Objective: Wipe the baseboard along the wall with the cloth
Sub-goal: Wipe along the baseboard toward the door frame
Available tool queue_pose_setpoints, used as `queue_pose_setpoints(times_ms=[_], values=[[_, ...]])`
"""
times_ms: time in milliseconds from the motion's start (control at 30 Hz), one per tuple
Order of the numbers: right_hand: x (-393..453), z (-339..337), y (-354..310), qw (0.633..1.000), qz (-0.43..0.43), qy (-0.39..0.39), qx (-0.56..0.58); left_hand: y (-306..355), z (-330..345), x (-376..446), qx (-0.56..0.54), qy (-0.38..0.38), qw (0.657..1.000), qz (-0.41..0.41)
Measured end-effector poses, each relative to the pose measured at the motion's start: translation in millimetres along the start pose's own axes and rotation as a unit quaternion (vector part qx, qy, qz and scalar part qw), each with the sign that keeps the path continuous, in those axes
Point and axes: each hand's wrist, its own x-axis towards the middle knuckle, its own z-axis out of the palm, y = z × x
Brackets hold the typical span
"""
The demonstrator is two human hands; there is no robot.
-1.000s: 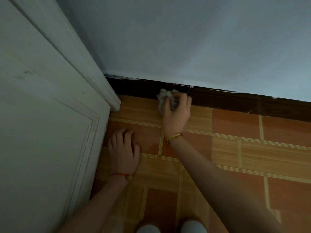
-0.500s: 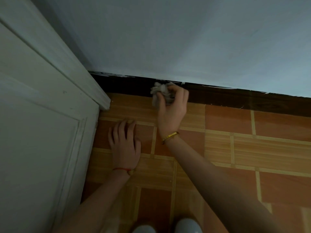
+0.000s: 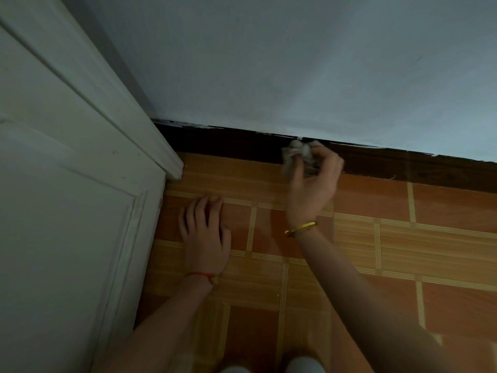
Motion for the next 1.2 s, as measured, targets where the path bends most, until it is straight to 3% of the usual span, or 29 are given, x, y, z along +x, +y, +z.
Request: queue_pose_setpoints(times_ms=[67, 167, 467, 767, 1033, 1200], values=[[-9.5, 17.8, -13.5, 0.998, -0.027, -0.051, 0.008, 0.1, -0.3, -0.3, 0.001, 0.001, 1.000, 0.001], [-14.4, 28.7, -20.4, 0.998, -0.024, -0.063, 0.014, -0.1, -0.8, -0.1, 0.001, 0.002, 1.000, 0.004], [17.1, -31.4, 22.8, 0.998, 0.011, 0.053, -0.033, 0.0, -2.0, -0.5, -0.003, -0.003, 1.000, 0.005], [-2.8, 11.5, -10.2, 0.992, -0.097, -0.075, -0.035, 1.3, -3.0, -0.9, -0.007, 0.004, 1.000, 0.003], [18.1, -33.5, 22.1, 0.998, -0.014, 0.061, -0.031, 1.5, -2.5, -0.7, -0.009, 0.001, 1.000, 0.000], [-1.0, -2.4, 15.5, 0.997, -0.037, -0.047, -0.046, 2.1, -2.5, -0.7, -0.008, -0.004, 1.000, -0.001]])
